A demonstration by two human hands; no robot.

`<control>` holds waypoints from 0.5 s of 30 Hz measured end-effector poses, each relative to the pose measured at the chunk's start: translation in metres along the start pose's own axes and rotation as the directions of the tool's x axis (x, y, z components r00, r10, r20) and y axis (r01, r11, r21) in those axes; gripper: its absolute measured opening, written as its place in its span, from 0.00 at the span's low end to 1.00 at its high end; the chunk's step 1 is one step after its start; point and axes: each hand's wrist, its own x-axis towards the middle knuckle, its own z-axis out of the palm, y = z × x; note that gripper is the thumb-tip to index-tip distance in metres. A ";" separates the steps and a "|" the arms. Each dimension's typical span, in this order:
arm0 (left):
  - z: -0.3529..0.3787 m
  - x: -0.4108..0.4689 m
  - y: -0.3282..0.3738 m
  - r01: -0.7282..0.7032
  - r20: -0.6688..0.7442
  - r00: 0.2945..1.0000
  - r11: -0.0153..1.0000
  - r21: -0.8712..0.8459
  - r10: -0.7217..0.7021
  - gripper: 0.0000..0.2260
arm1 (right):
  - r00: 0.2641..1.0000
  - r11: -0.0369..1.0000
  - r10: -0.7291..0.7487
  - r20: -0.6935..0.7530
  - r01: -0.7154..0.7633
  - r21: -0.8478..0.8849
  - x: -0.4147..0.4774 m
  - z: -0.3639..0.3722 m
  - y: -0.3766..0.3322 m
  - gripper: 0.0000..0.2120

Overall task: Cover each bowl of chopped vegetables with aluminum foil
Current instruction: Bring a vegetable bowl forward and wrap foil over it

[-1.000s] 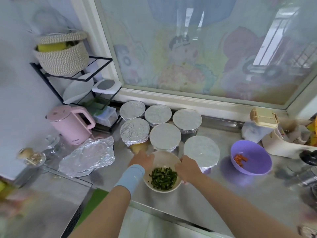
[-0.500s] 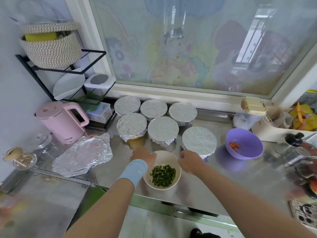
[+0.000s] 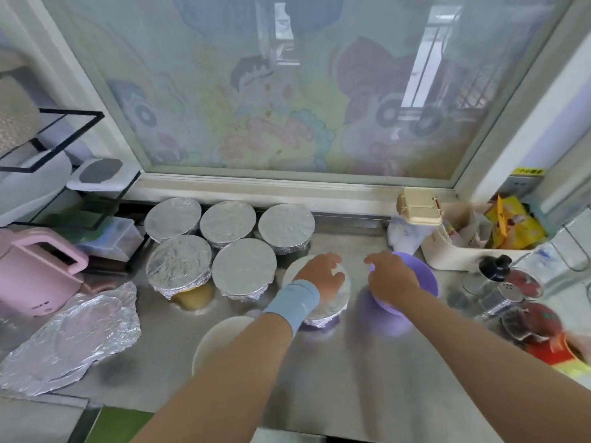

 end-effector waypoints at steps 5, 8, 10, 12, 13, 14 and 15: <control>0.044 0.062 0.036 -0.021 0.098 0.995 0.987 0.162 0.005 0.24 | 0.980 0.952 -0.154 0.128 0.181 -0.245 0.052 0.005 0.049 0.34; 0.059 0.084 0.047 -0.044 0.107 0.994 0.947 0.319 0.010 0.23 | 0.950 0.884 -0.248 0.190 0.302 -0.356 0.073 0.013 0.063 0.33; 0.065 0.095 0.048 -0.057 0.136 0.991 0.914 0.402 0.002 0.21 | 0.939 0.857 -0.284 0.192 0.338 -0.388 0.081 0.014 0.068 0.28; 0.069 0.102 0.045 -0.067 0.152 0.988 0.904 0.422 0.003 0.19 | 0.929 0.846 -0.313 0.197 0.367 -0.387 0.085 0.015 0.071 0.20; 0.069 0.104 0.043 -0.073 0.144 0.990 0.903 0.423 0.013 0.17 | 0.922 0.855 -0.318 0.222 0.380 -0.353 0.086 0.016 0.071 0.16; 0.068 0.103 0.040 -0.065 0.124 0.992 0.908 0.414 0.015 0.17 | 0.912 0.876 -0.313 0.265 0.385 -0.291 0.086 0.016 0.070 0.14; 0.067 0.103 0.036 -0.057 0.095 0.995 0.917 0.395 0.021 0.17 | 0.897 0.900 -0.303 0.322 0.381 -0.213 0.085 0.015 0.069 0.13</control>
